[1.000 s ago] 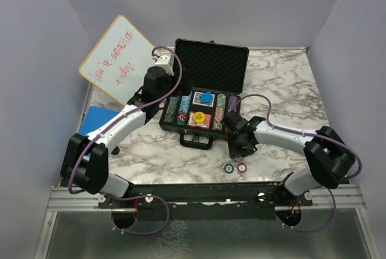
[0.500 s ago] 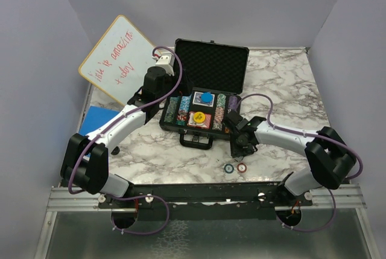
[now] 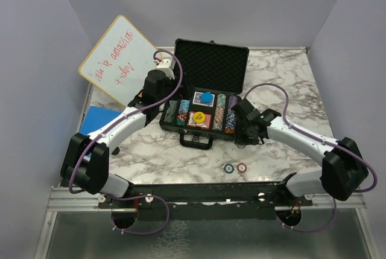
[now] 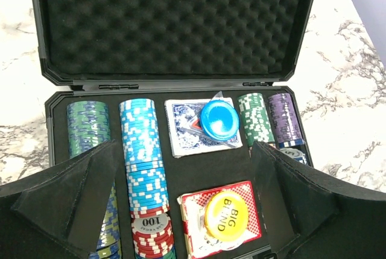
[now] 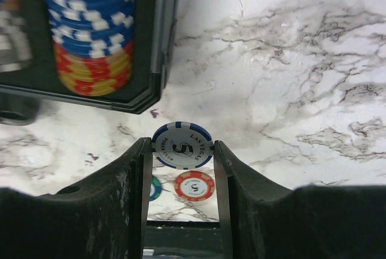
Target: Pack up texas hold em set
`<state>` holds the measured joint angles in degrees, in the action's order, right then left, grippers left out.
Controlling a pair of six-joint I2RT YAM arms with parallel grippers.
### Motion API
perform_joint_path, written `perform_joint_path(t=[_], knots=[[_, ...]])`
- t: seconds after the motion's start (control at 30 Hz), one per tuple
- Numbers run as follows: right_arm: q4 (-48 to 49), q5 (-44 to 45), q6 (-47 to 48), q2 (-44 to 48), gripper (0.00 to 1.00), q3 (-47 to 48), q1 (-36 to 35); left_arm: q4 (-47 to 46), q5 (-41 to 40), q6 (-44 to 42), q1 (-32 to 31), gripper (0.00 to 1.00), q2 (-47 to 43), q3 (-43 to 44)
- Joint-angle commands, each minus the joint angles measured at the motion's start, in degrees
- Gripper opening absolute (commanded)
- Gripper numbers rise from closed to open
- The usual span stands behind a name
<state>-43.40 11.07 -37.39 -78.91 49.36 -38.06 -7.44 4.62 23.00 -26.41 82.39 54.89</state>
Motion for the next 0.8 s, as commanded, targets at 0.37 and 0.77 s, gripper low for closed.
perform_joint_path(t=[0.37, 0.77], knots=[[5.8, -3.2, -1.3, 2.1, 0.45, 16.3, 6.9, -8.3, 10.3, 2.0, -2.6, 0.93, -0.8, -3.7], [16.1, -9.7, -15.1, -3.1, 0.45, 17.3, 10.1, -23.3, 20.5, 11.3, -9.3, 0.9, 4.9, -4.3]])
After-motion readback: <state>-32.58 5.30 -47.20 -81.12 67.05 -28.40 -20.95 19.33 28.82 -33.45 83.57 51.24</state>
